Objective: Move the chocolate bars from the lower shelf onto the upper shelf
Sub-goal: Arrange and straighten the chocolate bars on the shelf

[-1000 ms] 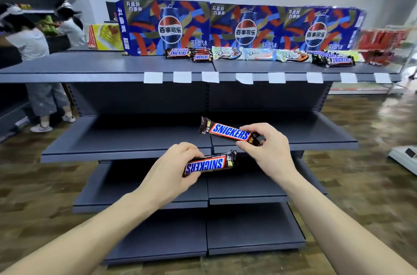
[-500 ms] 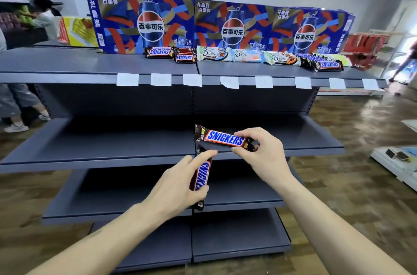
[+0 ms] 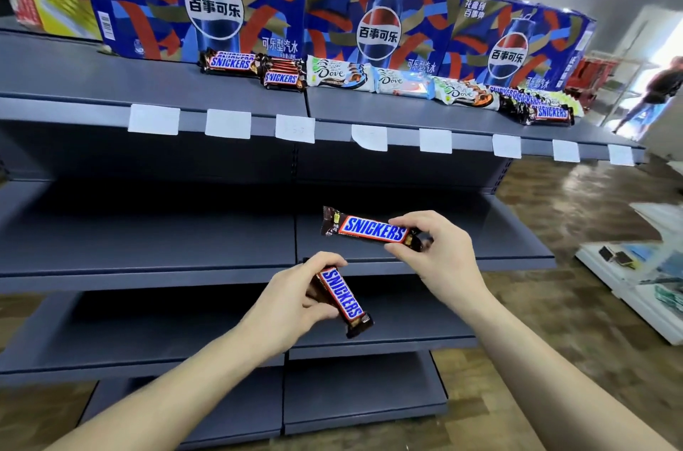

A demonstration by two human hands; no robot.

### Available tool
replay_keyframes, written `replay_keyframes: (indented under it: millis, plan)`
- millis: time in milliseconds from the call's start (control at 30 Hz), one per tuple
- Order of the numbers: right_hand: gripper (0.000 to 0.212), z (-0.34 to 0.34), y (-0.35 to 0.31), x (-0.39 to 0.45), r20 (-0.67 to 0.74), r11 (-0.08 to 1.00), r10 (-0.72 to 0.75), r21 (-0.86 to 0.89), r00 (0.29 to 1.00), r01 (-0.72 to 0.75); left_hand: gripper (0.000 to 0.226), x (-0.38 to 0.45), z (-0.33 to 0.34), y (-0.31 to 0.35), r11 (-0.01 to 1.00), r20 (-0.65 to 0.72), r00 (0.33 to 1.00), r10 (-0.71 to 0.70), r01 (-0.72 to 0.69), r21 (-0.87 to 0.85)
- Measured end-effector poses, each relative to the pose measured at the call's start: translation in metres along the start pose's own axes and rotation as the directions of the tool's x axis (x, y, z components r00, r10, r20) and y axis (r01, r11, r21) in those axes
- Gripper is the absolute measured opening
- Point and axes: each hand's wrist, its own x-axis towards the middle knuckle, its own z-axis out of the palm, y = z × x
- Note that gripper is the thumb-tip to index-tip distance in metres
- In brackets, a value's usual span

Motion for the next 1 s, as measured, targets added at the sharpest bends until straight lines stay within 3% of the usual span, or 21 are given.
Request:
replay_keyframes:
  millis: [300,600,767,1000]
  plan:
    - [0.029,-0.041,0.039,0.028,-0.039,0.999,-0.044,-0.004,0.998,0.044,0.035,0.041,0.028,0.024,0.941,-0.093,0.968,0.232,-0.199,0.275]
    - [0.034,-0.138,0.102,0.05,-0.109,0.99,-0.136,0.012,0.985,0.138,0.036,0.089,0.094,0.1,0.75,-0.173,0.851,0.496,-0.319,0.58]
    - [0.033,-0.197,0.133,0.059,-0.106,0.986,-0.166,-0.001,0.98,0.167,0.043,0.113,0.129,0.148,0.731,-0.261,0.783,0.565,-0.328,0.598]
    - [0.032,-0.257,0.167,0.083,-0.121,0.982,-0.187,0.01,0.975,0.189,0.045,0.151,0.163,0.198,0.662,-0.265,0.714,0.648,-0.356,0.66]
